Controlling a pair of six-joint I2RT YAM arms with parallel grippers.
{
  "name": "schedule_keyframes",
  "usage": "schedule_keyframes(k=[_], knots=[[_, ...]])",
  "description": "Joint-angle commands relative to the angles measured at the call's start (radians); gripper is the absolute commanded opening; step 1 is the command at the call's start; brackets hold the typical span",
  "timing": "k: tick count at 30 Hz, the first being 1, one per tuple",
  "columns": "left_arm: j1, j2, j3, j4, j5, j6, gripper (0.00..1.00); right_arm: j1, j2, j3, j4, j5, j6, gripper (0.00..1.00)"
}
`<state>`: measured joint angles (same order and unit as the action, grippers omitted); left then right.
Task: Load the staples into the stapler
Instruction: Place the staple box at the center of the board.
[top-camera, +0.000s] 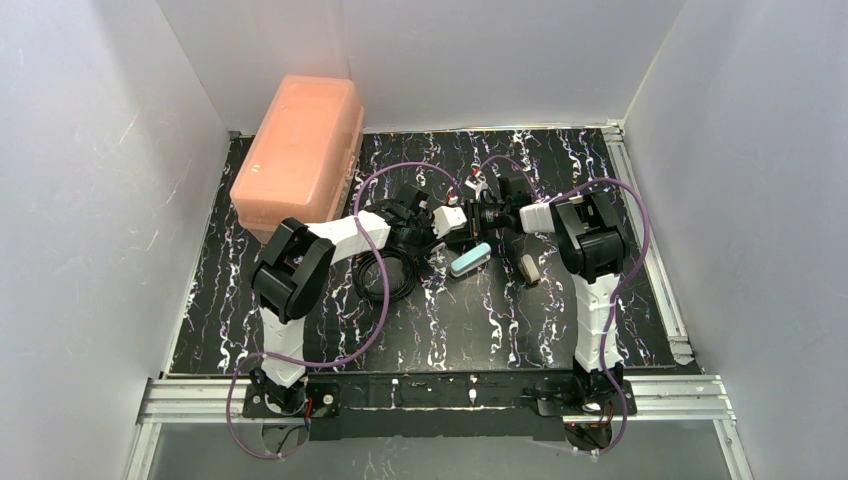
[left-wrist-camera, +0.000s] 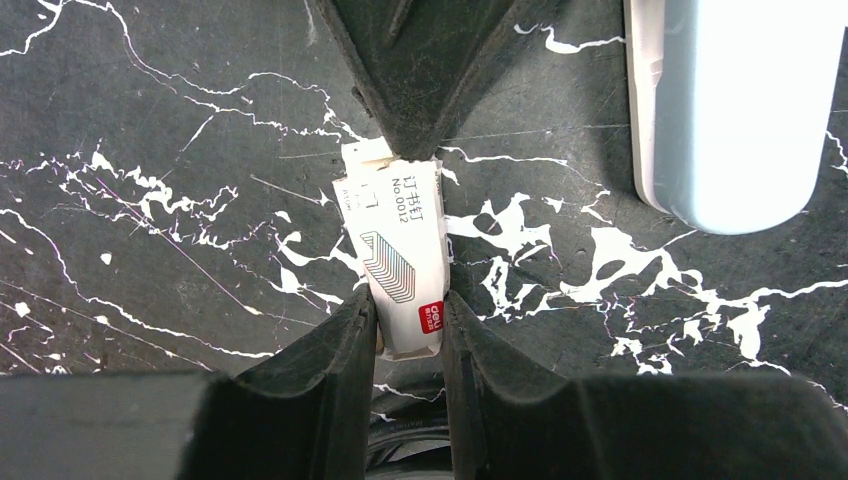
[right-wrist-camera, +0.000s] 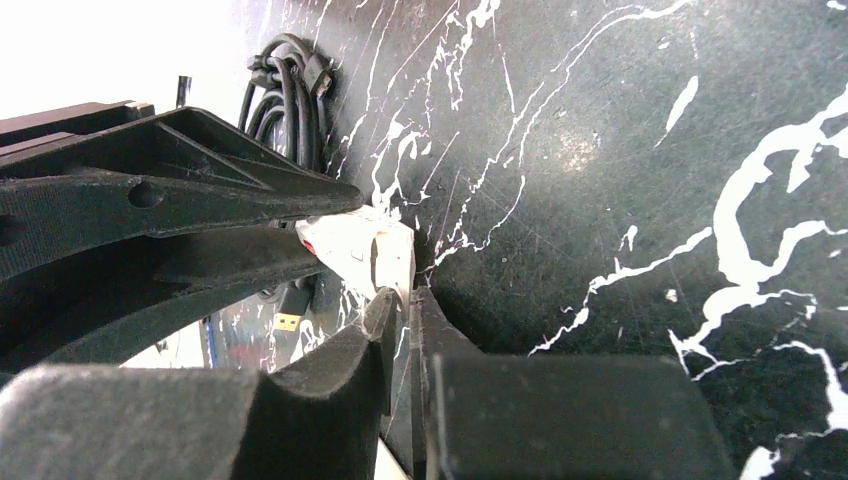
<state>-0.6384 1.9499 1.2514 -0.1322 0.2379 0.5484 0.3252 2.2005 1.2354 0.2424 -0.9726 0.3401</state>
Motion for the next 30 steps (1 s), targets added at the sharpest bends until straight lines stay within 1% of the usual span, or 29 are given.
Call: schedule_keyframes(k=[1, 7, 13, 24, 26, 30], knots=[[-0.007, 0.004, -0.026, -0.086, 0.050, 0.009, 0.20, -0.009, 0.037, 0.027, -0.024, 0.067, -0.036, 0.20], [-0.007, 0.010, -0.024, -0.086, 0.052, 0.008, 0.20, -0.011, 0.045, 0.033, -0.020, 0.064, -0.027, 0.20], [-0.007, 0.025, -0.009, -0.088, 0.037, 0.002, 0.20, -0.011, 0.042, 0.019, -0.014, 0.048, -0.028, 0.23], [-0.007, 0.042, 0.003, -0.086, 0.026, -0.020, 0.22, 0.002, 0.017, -0.017, -0.057, 0.099, -0.102, 0.23], [-0.007, 0.044, 0.004, -0.087, 0.029, -0.024, 0.23, 0.006, 0.015, -0.019, -0.060, 0.108, -0.102, 0.22], [-0.007, 0.049, 0.008, -0.086, 0.031, -0.030, 0.25, 0.012, 0.009, -0.027, -0.062, 0.127, -0.099, 0.17]])
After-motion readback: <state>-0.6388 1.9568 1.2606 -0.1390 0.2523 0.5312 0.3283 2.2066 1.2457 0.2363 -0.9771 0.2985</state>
